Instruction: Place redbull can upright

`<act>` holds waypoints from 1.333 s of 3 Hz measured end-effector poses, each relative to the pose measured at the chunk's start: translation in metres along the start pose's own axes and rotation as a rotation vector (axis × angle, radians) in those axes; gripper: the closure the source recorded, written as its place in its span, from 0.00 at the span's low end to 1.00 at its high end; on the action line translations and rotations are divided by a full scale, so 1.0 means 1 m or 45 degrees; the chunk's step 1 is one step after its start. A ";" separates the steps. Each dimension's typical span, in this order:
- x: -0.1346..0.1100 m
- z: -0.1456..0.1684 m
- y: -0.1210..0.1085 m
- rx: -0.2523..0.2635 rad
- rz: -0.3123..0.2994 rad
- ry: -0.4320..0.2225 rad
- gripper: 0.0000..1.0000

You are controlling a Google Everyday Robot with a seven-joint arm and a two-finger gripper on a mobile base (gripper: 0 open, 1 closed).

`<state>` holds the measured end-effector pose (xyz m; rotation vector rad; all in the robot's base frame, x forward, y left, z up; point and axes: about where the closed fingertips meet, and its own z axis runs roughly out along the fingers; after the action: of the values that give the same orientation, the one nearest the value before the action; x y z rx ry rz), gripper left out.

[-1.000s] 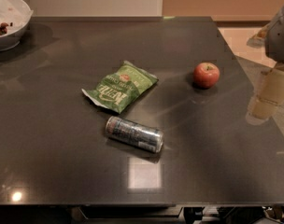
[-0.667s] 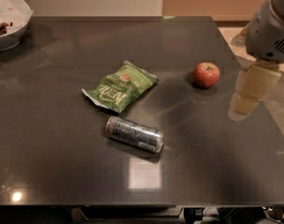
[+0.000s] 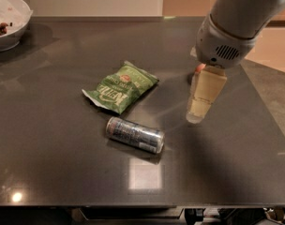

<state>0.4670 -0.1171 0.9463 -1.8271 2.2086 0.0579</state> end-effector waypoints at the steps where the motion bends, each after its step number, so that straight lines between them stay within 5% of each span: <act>1: -0.028 0.021 0.014 -0.075 -0.011 0.007 0.00; 4: -0.084 0.082 0.046 -0.120 0.016 0.158 0.00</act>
Offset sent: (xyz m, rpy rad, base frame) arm -0.0199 0.0943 -0.0504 -0.0469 0.1378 -0.0094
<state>0.4510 -0.0104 0.8807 -1.9145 2.3388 0.0540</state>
